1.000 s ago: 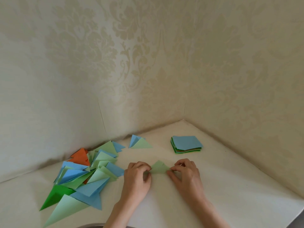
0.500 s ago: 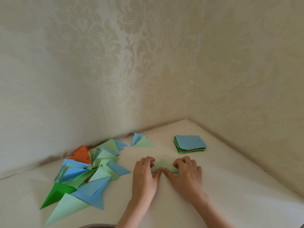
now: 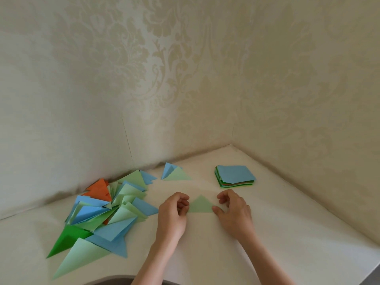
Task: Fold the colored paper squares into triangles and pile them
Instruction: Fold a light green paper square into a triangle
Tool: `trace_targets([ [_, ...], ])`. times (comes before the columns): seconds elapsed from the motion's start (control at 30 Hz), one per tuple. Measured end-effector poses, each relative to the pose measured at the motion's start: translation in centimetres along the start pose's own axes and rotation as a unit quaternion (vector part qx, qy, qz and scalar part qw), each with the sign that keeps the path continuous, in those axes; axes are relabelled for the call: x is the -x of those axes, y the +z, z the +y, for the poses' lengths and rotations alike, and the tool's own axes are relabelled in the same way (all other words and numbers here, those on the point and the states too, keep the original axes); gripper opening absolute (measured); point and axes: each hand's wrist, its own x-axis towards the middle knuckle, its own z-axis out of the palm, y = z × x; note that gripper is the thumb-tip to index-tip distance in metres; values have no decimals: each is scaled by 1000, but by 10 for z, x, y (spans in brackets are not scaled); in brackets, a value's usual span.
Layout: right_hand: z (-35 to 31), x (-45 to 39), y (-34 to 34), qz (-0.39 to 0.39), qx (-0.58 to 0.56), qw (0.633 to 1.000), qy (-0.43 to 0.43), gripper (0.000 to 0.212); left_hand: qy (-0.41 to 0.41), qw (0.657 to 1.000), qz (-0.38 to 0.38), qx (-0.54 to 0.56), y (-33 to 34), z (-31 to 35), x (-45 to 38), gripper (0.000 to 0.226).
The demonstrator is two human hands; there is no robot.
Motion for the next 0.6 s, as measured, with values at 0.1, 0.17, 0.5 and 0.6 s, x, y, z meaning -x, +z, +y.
trace_targets([
  [0.1, 5, 4, 0, 13, -23, 1000, -11, 20, 9, 1000, -1, 7, -4, -3, 0, 34],
  [0.17, 8, 8, 3, 41, 15, 998, -34, 17, 23, 1000, 14, -2, -3, -5, 2, 33],
  [0.5, 9, 9, 8, 67, 40, 995, -57, 17, 46, 983, 27, -177, 18, 15, 12, 43],
  [0.6, 9, 8, 7, 69, 42, 995, -60, 16, 7, 986, 3, -168, 19, 18, 8, 40],
])
